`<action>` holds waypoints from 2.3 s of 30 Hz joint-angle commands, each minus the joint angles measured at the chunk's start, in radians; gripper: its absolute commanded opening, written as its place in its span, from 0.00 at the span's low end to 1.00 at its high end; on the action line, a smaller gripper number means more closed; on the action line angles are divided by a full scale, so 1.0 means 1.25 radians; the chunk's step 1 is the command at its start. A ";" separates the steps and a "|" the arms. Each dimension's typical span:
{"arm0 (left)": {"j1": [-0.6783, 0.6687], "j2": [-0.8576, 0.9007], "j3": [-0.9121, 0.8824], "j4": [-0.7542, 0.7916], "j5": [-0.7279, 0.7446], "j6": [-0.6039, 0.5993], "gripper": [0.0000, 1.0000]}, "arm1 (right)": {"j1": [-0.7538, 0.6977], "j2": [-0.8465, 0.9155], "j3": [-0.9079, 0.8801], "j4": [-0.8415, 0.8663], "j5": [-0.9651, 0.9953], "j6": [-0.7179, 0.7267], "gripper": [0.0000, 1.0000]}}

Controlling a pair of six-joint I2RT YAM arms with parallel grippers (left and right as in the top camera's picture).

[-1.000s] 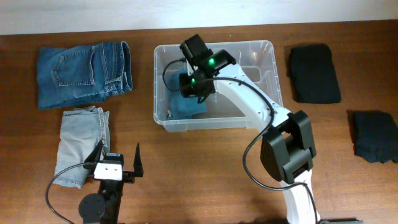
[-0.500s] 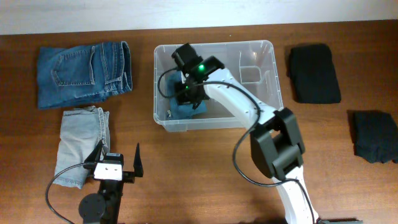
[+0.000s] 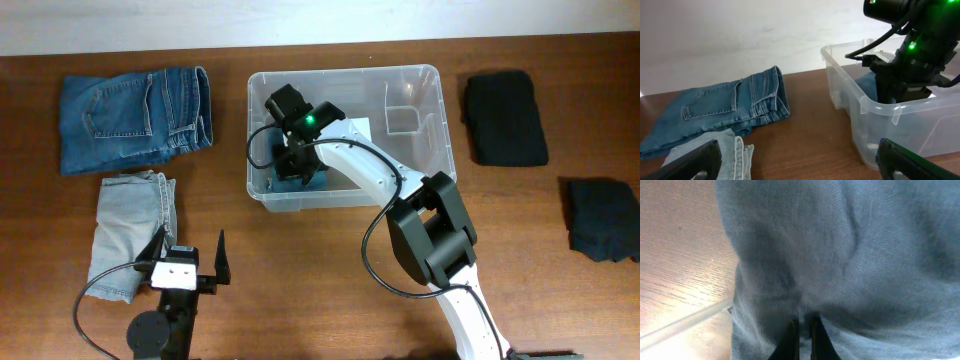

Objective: Pack container
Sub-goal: 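Lower the denim into the container's left side and press it down, then open the right gripper and raise it out of the container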

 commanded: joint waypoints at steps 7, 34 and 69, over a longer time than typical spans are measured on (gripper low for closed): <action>0.006 -0.005 -0.002 -0.004 -0.005 0.010 0.99 | -0.008 -0.026 0.126 -0.066 0.094 -0.004 0.04; 0.006 -0.005 -0.002 -0.004 -0.005 0.010 0.99 | -0.079 0.146 0.201 0.026 0.130 -0.021 0.05; 0.006 -0.005 -0.002 -0.004 -0.005 0.010 0.99 | 0.016 0.074 0.127 -0.092 0.105 0.055 0.06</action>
